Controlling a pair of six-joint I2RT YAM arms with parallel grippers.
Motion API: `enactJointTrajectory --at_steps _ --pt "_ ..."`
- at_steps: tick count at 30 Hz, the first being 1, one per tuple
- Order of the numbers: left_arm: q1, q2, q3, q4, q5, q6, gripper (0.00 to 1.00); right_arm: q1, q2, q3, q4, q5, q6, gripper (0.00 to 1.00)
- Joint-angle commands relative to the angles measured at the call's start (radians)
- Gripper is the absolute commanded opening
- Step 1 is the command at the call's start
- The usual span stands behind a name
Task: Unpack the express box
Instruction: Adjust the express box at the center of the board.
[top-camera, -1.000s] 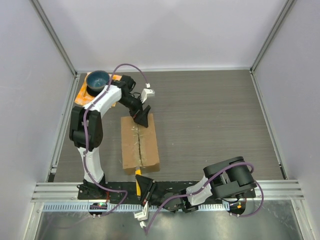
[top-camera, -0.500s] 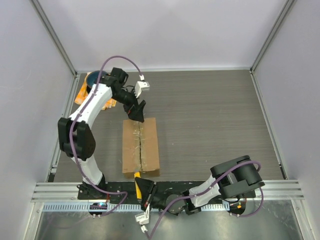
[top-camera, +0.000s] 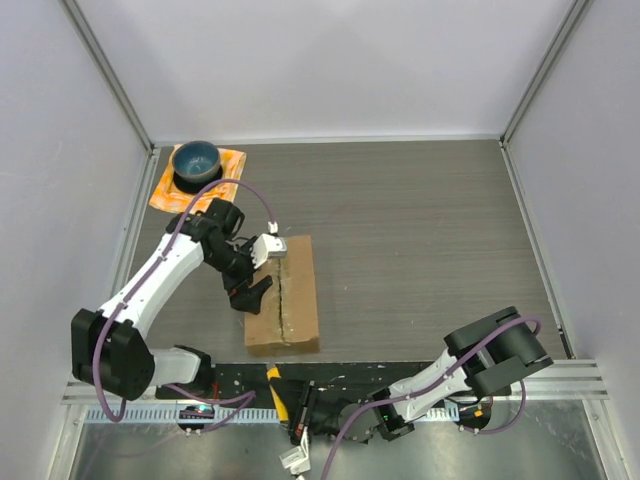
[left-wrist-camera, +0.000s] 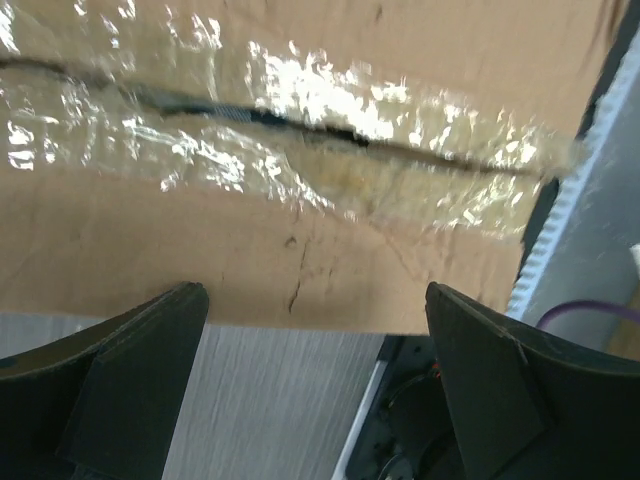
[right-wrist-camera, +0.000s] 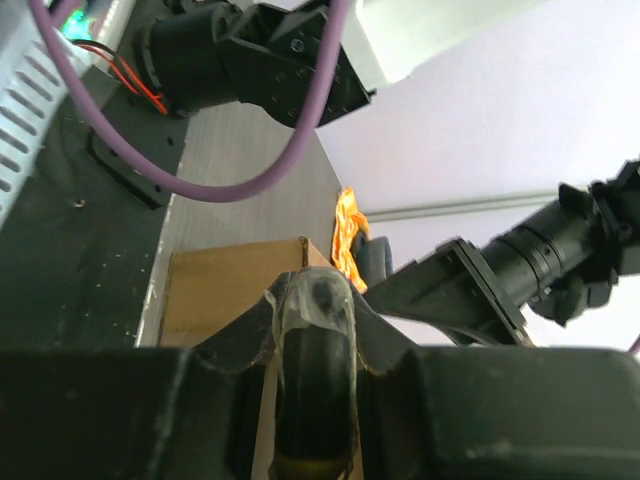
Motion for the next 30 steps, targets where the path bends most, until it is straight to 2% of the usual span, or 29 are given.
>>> enactJointTrajectory --at_steps 1,2,6,16,30 --pt "0.005 0.051 -0.005 0.142 -0.054 -0.019 1.00 0.000 -0.079 0.045 -0.157 -0.100 0.098 0.01" --pt "0.005 0.065 0.000 0.150 -0.058 -0.019 1.00 -0.007 -0.087 0.052 -0.221 -0.113 0.099 0.01" --pt "0.005 0.094 -0.006 0.162 -0.074 -0.001 1.00 -0.032 -0.088 0.043 -0.294 -0.148 0.066 0.01" --pt "0.003 0.098 -0.030 0.176 -0.094 0.044 1.00 -0.158 0.039 0.086 -0.202 -0.179 -0.113 0.01" --pt "0.003 0.187 0.020 0.213 -0.094 0.050 1.00 -0.147 0.045 0.098 -0.197 -0.182 -0.165 0.01"
